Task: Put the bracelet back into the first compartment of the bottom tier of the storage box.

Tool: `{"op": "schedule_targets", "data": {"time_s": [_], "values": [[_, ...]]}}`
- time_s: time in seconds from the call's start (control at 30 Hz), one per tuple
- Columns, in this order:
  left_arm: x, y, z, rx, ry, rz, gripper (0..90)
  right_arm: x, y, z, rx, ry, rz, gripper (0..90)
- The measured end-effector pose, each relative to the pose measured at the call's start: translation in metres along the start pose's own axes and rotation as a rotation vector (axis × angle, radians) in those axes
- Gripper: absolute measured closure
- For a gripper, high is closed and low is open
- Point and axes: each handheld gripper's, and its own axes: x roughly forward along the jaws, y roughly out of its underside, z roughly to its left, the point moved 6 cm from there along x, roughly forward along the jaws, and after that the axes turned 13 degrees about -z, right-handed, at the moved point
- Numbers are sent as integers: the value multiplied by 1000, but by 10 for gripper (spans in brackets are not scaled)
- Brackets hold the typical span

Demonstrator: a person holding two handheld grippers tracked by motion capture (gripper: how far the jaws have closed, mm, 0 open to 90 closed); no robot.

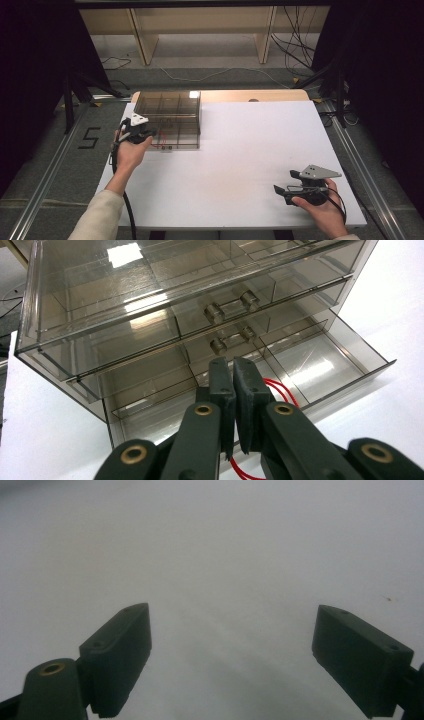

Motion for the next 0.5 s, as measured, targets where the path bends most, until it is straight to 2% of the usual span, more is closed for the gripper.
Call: {"op": "schedule_targets", "data": {"time_s": [0.5], "values": [[2,-1,4,-4,-12,1,872,0,0,0,2,2,3,167]]}}
